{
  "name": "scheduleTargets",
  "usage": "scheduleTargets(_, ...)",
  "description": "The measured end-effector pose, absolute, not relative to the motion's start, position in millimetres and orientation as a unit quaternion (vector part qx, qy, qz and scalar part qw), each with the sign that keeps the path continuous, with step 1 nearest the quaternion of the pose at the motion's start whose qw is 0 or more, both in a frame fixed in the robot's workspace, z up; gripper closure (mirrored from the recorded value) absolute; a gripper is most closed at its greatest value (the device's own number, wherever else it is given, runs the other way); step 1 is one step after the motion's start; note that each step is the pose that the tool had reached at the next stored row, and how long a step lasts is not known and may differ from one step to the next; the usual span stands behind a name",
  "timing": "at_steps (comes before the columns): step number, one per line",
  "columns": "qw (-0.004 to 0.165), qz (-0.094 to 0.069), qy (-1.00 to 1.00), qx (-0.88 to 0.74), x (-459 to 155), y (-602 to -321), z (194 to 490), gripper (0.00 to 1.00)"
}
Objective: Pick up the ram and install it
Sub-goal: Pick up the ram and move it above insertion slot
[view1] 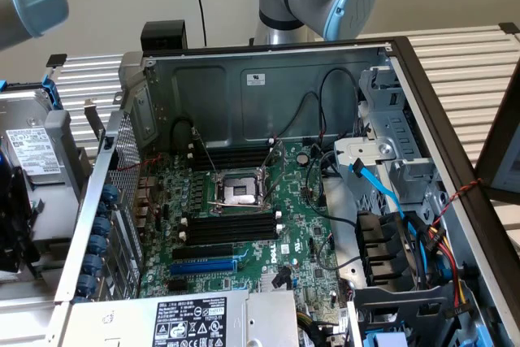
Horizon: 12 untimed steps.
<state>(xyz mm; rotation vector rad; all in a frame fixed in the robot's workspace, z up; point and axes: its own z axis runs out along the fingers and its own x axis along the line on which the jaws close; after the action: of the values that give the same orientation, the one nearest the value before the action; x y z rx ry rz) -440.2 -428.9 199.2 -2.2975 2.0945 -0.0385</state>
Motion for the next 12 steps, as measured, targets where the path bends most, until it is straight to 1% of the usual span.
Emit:
scheduleTargets(2, 0.016, -0.012, 0.674, -0.739, -440.2, -428.9, 199.2, 0.72)
scheduleTargets(3, 0.016, -0.012, 0.674, -0.739, -440.2, -428.9, 199.2, 0.79)
scheduleTargets(8, 0.016, -0.012, 0.674, -0.739, -440.2, -428.9, 199.2, 0.79)
scheduleTargets(9, 0.016, -0.012, 0.674, -0.739, -440.2, -429.0, 199.2, 0.81)
scheduleTargets(10, 0.016, -0.012, 0.674, -0.739, -440.2, -428.9, 199.2, 0.81)
scheduleTargets(11, 0.016, -0.012, 0.674, -0.739, -440.2, -428.9, 199.2, 0.87)
scheduleTargets(12, 0.016, -0.012, 0.674, -0.739, -440.2, -428.9, 199.2, 0.87)
